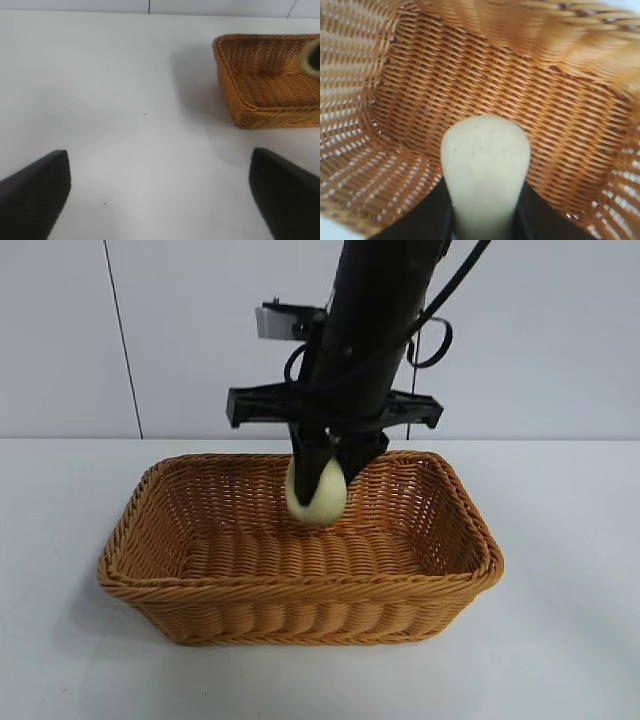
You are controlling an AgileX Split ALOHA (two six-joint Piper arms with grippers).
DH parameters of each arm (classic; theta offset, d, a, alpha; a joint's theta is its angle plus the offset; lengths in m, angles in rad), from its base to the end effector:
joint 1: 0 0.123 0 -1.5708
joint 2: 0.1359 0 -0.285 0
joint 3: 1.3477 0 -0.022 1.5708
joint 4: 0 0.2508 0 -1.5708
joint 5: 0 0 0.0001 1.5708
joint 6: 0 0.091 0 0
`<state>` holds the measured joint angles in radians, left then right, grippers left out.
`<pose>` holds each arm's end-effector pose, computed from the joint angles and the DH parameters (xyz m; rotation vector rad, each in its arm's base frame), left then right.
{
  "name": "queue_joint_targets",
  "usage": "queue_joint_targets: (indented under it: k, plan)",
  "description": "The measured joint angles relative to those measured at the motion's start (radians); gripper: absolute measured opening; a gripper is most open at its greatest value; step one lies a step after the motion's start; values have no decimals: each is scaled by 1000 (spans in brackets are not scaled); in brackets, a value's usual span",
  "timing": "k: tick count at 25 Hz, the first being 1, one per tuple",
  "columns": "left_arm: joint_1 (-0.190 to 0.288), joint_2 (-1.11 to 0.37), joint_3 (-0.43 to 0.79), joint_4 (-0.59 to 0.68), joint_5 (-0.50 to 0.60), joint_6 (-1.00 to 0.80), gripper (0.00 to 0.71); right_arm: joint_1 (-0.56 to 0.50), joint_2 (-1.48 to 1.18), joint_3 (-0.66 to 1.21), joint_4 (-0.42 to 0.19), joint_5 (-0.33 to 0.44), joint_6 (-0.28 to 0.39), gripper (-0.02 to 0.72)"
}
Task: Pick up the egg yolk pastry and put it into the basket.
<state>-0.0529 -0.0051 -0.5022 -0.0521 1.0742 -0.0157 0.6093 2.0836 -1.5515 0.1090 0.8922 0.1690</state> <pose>-0.0067 -0.0038 0.2769 0.0412 2.0506 -0.1051 0.3475 0.2519 0.1739 -0.5597 2.8961 0.2581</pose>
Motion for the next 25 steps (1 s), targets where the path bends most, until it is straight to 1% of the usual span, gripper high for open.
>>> queue_joint_targets:
  k: [4,5,6,7,8,10,12,13,16,21,23,25]
  plan:
    - [0,0,0,0,0,0,695,0,70,0,-1,-34,1,185]
    - [0,0,0,0,0,0,695,0,77,0,0,-34,1,199]
    - [0,0,0,0,0,0,695,0,79,0,0,-36,2,230]
    - [0,0,0,0,0,0,696,0,80,0,1,-35,3,274]
    - [0,0,0,0,0,0,696,0,78,0,3,-33,3,350]
    - [0,0,0,0,0,0,696,0,76,-1,3,-24,2,546]
    - [0,0,0,0,0,0,696,0,71,-4,3,-1,-4,638]
    - [0,0,0,0,0,0,696,0,67,-10,2,22,-7,660]
    - [0,0,0,0,0,0,696,0,47,-60,-4,100,-9,686]
    - [0,0,0,0,0,0,696,0,25,-207,-39,261,-2,689]
    - [0,0,0,0,0,0,696,-1,22,-269,-66,301,1,689]
    - [0,0,0,0,0,0,696,-10,21,-312,-93,314,10,692]
